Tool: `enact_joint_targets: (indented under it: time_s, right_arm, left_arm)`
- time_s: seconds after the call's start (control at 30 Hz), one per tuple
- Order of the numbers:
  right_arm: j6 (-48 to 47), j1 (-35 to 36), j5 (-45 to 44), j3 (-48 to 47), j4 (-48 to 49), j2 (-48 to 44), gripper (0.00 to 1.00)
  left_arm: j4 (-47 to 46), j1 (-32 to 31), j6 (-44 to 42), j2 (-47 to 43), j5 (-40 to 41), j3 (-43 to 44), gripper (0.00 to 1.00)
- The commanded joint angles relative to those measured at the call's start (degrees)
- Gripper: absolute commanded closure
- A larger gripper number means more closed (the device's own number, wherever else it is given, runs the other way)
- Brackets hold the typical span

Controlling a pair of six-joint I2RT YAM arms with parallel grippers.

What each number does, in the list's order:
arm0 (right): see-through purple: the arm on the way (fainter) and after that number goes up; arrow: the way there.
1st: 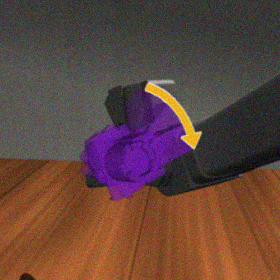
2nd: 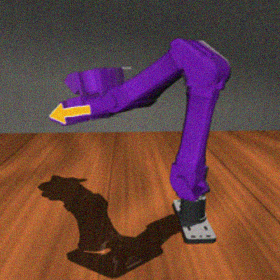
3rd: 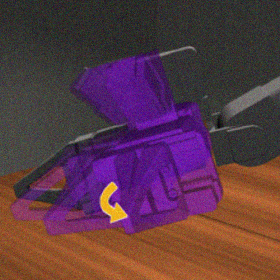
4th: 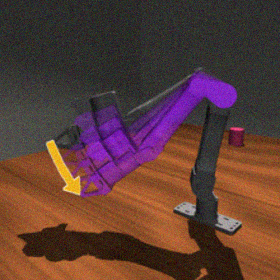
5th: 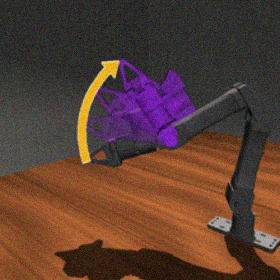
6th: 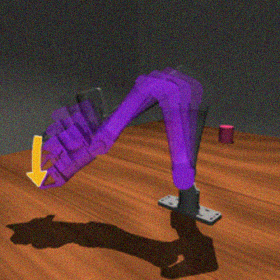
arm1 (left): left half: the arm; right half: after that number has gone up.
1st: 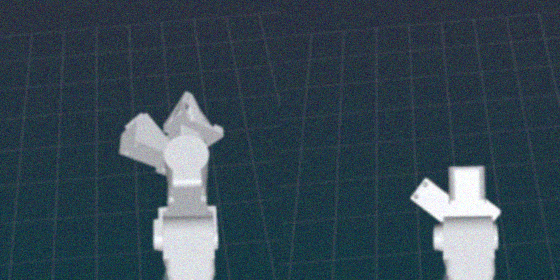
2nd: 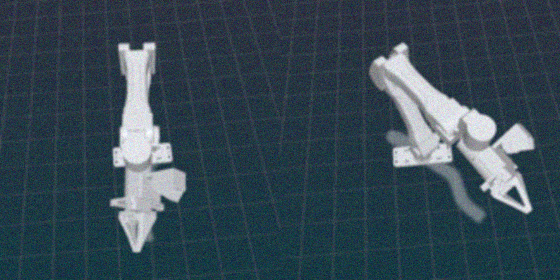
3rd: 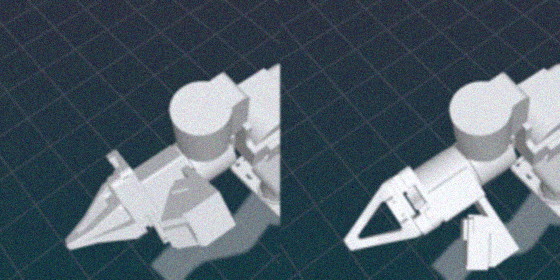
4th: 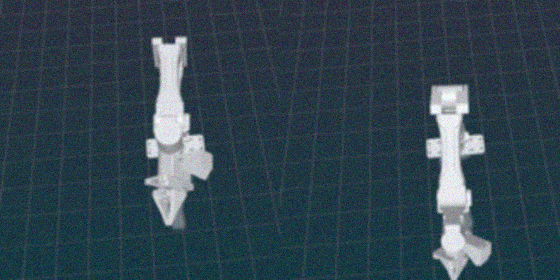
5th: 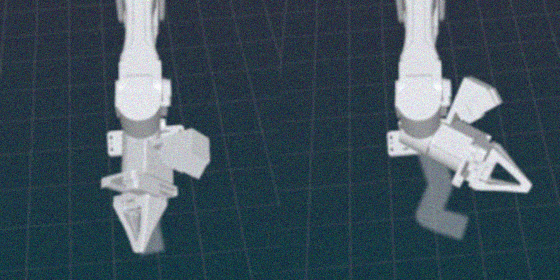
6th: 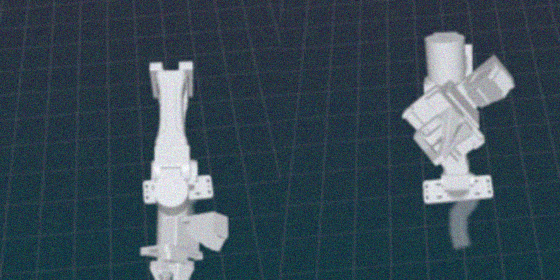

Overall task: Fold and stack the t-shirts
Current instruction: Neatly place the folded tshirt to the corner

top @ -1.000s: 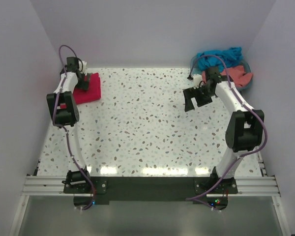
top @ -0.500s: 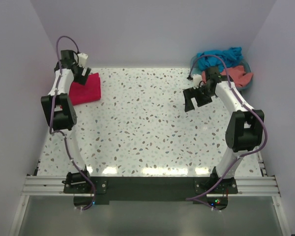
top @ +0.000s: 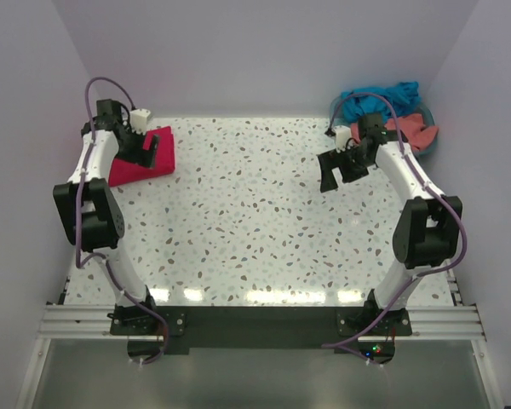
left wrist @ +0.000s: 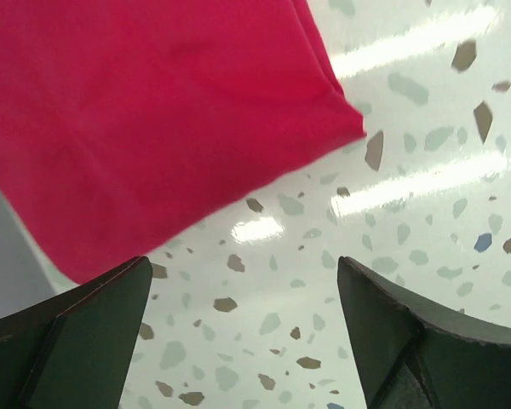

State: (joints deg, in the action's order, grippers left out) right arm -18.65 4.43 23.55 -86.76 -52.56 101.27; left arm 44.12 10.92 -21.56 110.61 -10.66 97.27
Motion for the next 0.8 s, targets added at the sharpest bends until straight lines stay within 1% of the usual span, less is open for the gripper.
enact_joint_targets:
  time_s: [0.0,0.23,0.4,0.67,0.77]
  right_arm:
    - [-0.9,-0.2,1.0,0.5,-0.5,-3.3,0.01]
    - [-1.0,-0.2,0.4,1.7,-0.3,-4.0,0.01]
    - [-0.9,-0.3,-0.3,1.4,-0.2,-3.4,0.01]
    - [-0.8,-0.3,-1.4,0.7,-0.6,-2.0,0.01]
    - [-0.7,-0.2,-1.8,0.4,-0.8,-1.6,0.01]
  left_arm:
    - [4.3,1.3,0.6,2.1,-2.2,-2.8,0.04]
    - [1.2,3.1,1.3,6.5,2.9,-4.4,0.03]
    - [-1.1,3.2,0.7,10.2,2.7,-4.5,0.02]
    - [-4.5,3.2,2.0,16.6,2.5,1.7,0.02]
    - [-4.2,3.2,2.0,18.9,1.9,4.1,0.02]
